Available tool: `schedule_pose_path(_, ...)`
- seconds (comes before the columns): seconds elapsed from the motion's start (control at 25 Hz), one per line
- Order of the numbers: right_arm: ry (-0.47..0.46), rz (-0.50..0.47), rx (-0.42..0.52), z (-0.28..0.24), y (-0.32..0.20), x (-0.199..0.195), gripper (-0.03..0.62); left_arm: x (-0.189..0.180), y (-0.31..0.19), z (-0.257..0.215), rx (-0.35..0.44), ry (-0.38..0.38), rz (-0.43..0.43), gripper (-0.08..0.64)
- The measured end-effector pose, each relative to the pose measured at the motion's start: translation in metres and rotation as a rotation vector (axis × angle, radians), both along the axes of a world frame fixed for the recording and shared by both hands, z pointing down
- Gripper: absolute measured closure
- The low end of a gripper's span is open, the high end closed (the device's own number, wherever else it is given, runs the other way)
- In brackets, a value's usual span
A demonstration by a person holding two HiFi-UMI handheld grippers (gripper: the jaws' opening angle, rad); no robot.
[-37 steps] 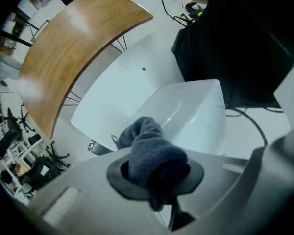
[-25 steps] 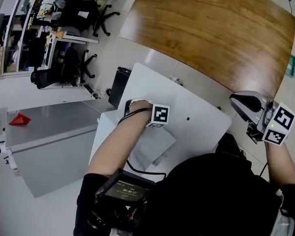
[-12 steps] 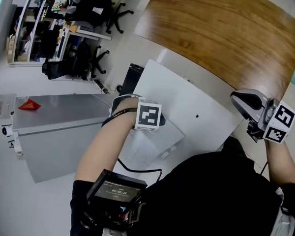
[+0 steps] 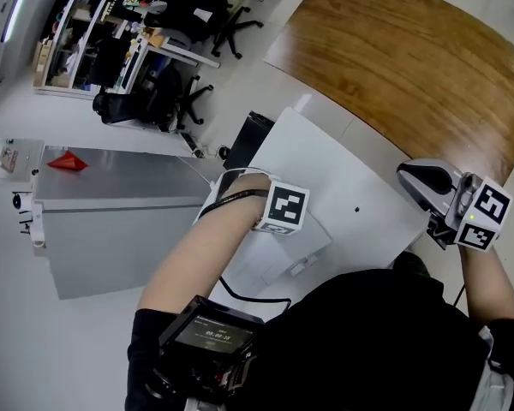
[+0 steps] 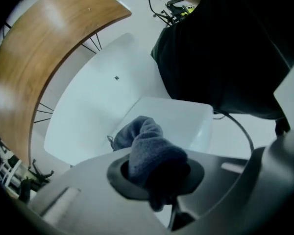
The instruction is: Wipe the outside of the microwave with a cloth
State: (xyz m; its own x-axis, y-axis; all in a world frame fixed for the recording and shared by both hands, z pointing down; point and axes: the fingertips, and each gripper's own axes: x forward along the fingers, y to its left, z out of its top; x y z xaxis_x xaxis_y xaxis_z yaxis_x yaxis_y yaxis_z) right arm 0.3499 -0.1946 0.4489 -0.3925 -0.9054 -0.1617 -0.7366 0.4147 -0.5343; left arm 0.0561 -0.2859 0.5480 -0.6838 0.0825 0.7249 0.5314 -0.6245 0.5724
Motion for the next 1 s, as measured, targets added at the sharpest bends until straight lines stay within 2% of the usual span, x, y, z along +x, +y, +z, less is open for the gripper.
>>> schedule_pose_path(0.32,-0.036,0.115,-0.137,0.056,0.051,0.031,0.588,-0.007,-0.004,0.130,0.016,-0.175,0.039,0.508)
schedule_pose_path(0.44,-0.043,0.155,-0.166,0.065,0.068,0.036,0.588,-0.009,-0.003,0.156,0.004,-0.173,0.071,0.514)
schedule_pose_path(0.56,-0.041,0.169,-0.170,0.064,0.074,0.037,0.588,-0.007,0.004,0.162,-0.014,-0.136,0.056,0.514)
schedule_pose_path(0.64,-0.038,0.163,-0.153,0.056,0.072,0.037,0.588,0.004,0.019,0.140,-0.066,-0.079,-0.003,0.506)
schedule_pose_path(0.72,-0.035,0.142,-0.123,0.042,0.066,0.032,0.588,0.020,0.036,0.094,-0.116,0.011,-0.049,0.506)
schedule_pose_path(0.88,-0.017,0.065,-0.045,0.005,0.038,0.006,0.588,0.028,0.051,-0.014,-0.136,0.146,0.030,0.506)
schedule_pose_path(1.0,-0.002,0.007,0.016,-0.016,0.011,-0.012,0.588,0.018,0.060,-0.058,-0.144,0.169,0.065,0.506)
